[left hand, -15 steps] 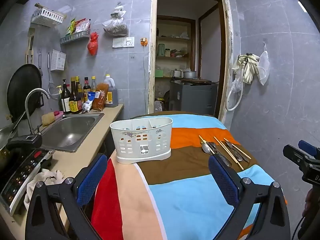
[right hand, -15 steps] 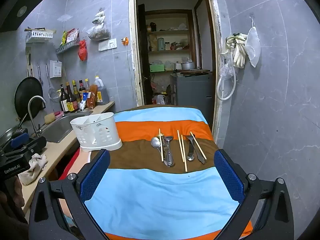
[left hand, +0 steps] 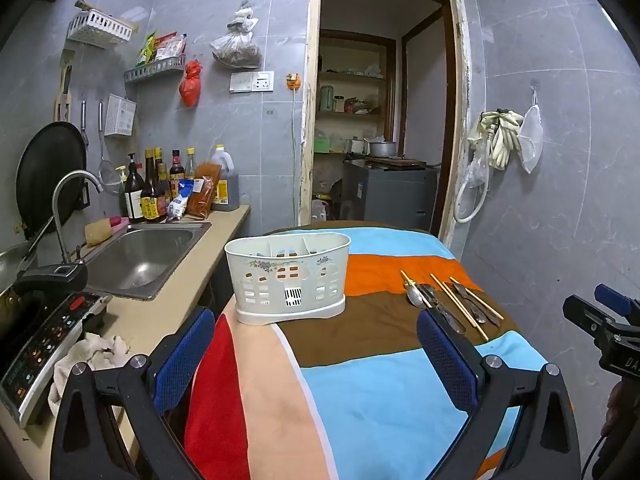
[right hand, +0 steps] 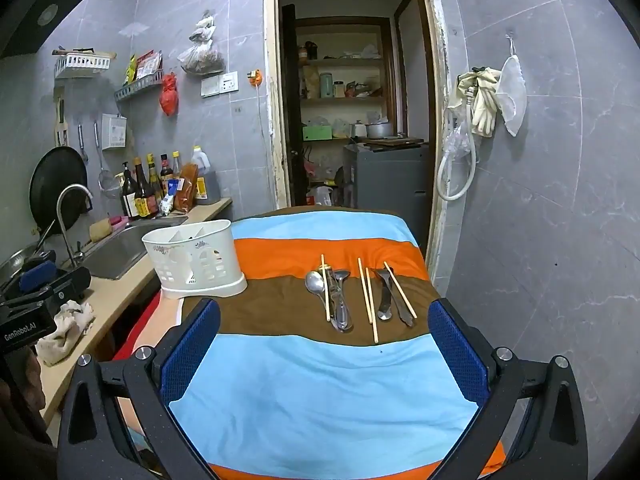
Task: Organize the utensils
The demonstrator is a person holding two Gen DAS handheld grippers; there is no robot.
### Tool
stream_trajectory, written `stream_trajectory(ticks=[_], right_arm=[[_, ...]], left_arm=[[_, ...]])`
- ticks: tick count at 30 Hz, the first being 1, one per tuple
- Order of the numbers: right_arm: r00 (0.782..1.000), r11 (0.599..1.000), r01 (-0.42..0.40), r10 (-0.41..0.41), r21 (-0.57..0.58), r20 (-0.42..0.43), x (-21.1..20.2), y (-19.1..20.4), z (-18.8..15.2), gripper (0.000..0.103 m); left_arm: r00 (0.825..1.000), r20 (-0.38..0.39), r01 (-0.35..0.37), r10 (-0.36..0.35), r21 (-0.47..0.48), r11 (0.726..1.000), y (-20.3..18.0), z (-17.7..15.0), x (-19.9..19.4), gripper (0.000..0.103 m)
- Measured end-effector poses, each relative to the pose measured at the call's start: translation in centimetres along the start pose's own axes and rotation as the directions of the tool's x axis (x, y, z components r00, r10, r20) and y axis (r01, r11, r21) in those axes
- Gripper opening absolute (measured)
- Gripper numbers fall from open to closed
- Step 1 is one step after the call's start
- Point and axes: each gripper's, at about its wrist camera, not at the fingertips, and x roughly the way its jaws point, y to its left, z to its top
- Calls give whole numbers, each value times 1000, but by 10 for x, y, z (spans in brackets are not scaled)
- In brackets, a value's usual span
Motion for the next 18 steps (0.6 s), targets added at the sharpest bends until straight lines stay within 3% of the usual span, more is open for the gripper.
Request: stream_trajectory(ticks=[18], right_arm=[[1000,1000,1,-1,-4,-4,1,0,1,102]], left_arm=[[1000,-1,-3,3,-7,1000,-5,1,-1,102]])
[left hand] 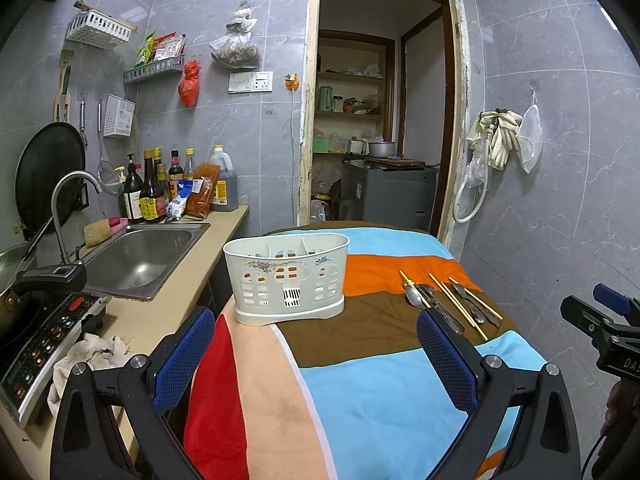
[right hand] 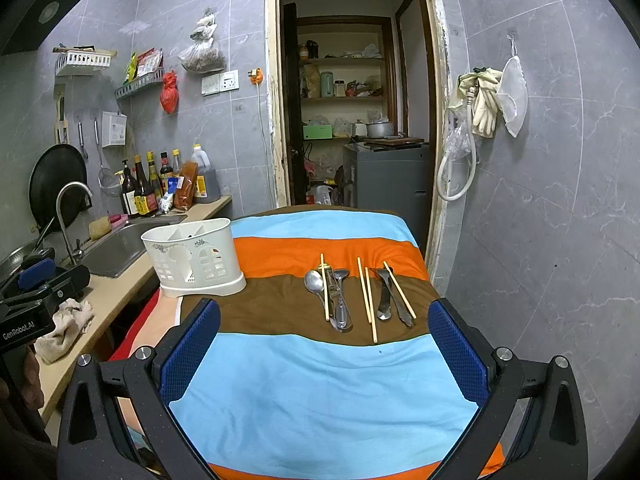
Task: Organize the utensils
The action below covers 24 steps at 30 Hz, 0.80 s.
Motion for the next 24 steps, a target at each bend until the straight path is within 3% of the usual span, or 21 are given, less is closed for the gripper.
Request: stream_trajectory(ticks=[24], right_arm=[[1000,1000,0,0,-6,-2,3,4,-2,102]], left_arm=[[1000,0,-1,1,-1,1000,0,1,-1,102]])
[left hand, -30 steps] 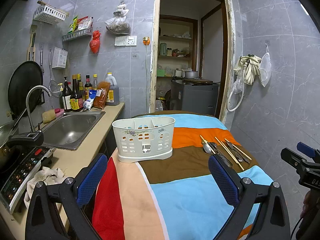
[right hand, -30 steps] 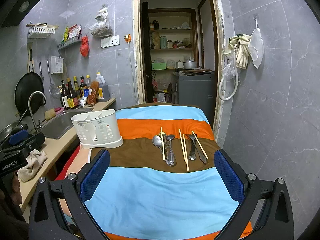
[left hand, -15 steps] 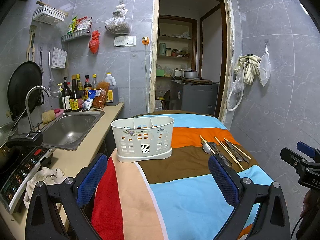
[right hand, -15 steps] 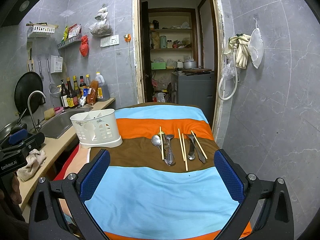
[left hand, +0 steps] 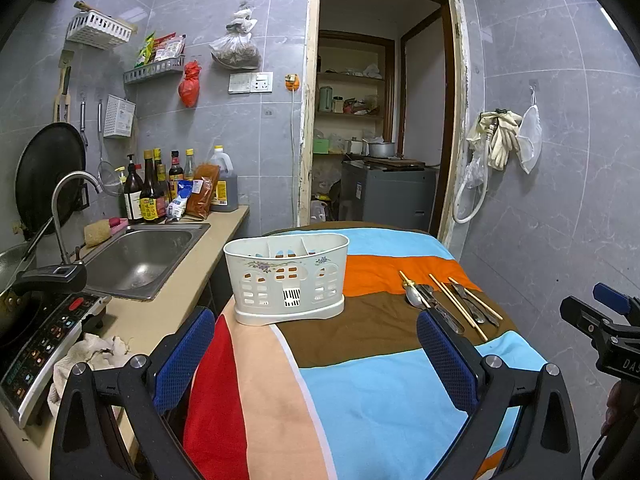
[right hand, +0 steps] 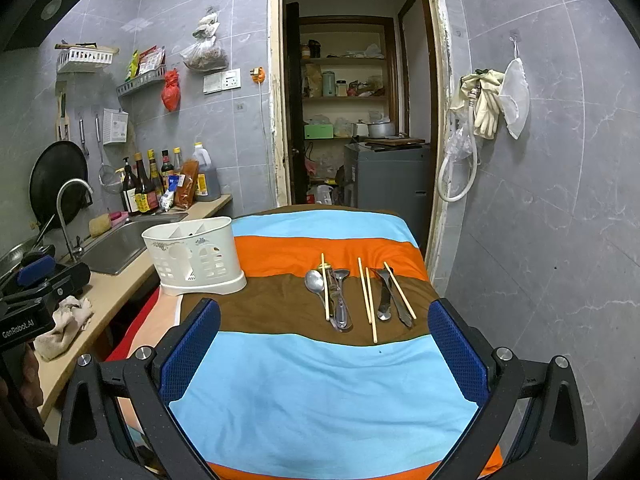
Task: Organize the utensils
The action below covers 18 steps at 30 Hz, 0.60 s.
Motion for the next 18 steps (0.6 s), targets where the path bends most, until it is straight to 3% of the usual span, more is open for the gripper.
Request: stream_trajectory(ticks=[18], right_arm=[[1000,1000,2,-2,-4,0,1,1,0,102]], left_arm=[[1000,2,1,-1,0,1000,0,0,0,102]])
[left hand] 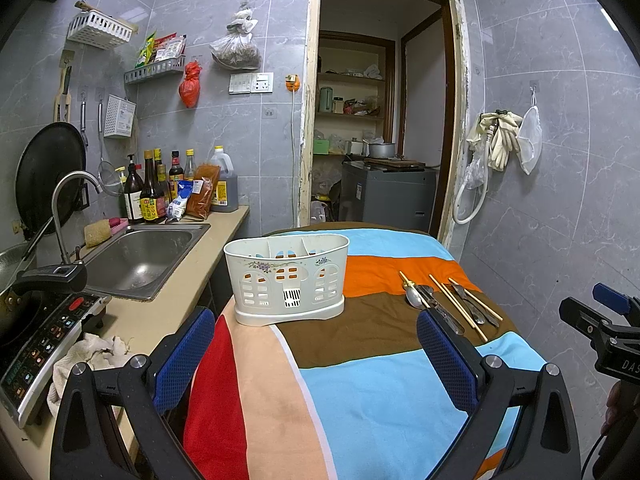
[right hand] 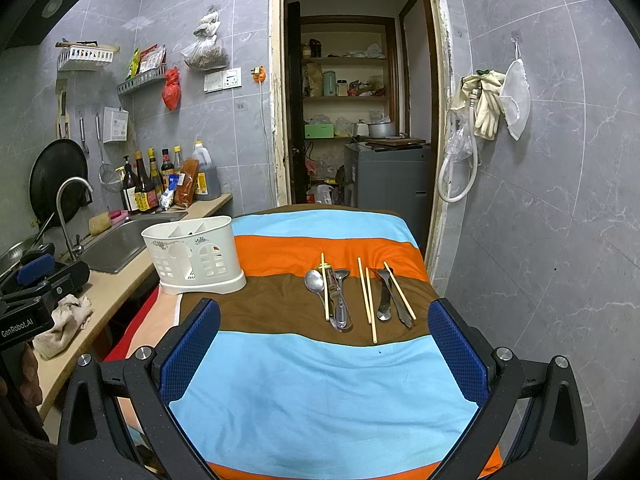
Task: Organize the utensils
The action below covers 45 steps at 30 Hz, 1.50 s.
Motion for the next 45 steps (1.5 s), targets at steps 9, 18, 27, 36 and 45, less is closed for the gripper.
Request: stream_trajectory(ticks=[9,18,27,36,45], right_arm=[[1000,1000,1,-1,0,-3,0,0,0,102],[1000,1000,1,-1,-2,-2,-1,0,1,102],[1000,1000,-3,3,3,0,-1,0,0,102],[1000,1000,-5,5,23,8,3,1,-5,102],[999,1000,23,-23,20,23,2,-15,9,102]], left_arm=[[1000,-1,0,0,0,1000,0,0,0,102],[1000,0,0,0,0,1000,0,0,0,102],[1000,0,0,0,0,1000,0,0,0,102],[1000,-1,0,0,26,1000,2,-3,2,102],[1000,3,24,-24,28,999,-2,11,14,102]])
